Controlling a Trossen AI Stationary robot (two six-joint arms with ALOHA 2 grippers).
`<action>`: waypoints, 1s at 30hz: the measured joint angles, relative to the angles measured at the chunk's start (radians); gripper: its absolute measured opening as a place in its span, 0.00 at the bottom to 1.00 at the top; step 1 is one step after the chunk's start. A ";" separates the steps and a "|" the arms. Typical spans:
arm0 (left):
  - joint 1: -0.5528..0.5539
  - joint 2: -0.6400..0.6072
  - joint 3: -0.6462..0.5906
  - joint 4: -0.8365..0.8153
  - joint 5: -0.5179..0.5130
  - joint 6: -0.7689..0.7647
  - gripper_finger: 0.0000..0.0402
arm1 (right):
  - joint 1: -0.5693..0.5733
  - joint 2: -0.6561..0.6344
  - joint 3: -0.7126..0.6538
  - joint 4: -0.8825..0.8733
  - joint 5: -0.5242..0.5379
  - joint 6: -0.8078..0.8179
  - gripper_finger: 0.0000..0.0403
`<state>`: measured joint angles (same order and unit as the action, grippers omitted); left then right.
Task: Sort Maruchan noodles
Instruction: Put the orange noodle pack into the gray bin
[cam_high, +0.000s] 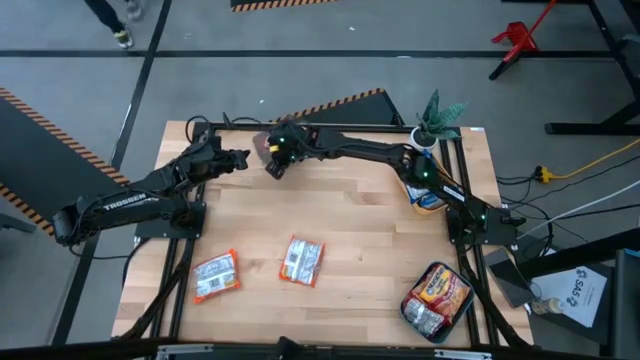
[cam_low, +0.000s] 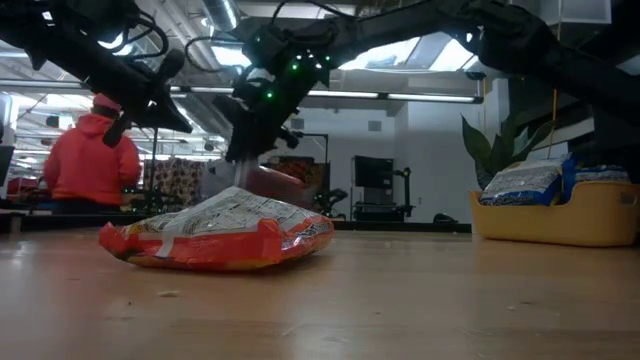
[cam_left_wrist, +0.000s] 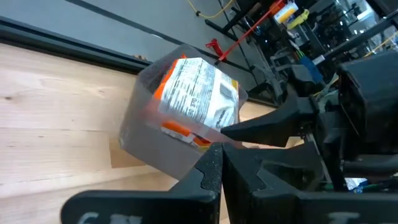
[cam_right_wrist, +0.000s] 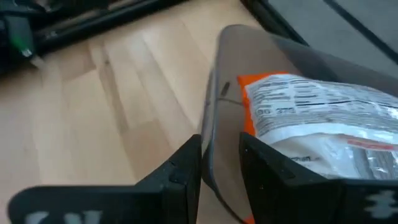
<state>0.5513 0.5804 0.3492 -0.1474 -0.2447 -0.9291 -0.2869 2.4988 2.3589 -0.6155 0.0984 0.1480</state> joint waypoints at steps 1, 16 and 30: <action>0.000 0.000 0.000 0.001 0.000 0.000 0.00 | -0.002 -0.001 0.000 0.001 -0.025 0.012 0.23; 0.000 0.000 0.000 0.001 0.032 0.023 0.00 | 0.009 -0.056 -0.005 0.021 -0.264 0.094 0.01; 0.000 0.000 0.000 0.000 0.045 0.024 0.00 | 0.017 0.049 -0.018 0.024 -0.142 0.079 0.00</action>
<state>0.5510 0.5804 0.3492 -0.1469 -0.1993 -0.9054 -0.2697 2.5481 2.3413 -0.5914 -0.0437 0.2269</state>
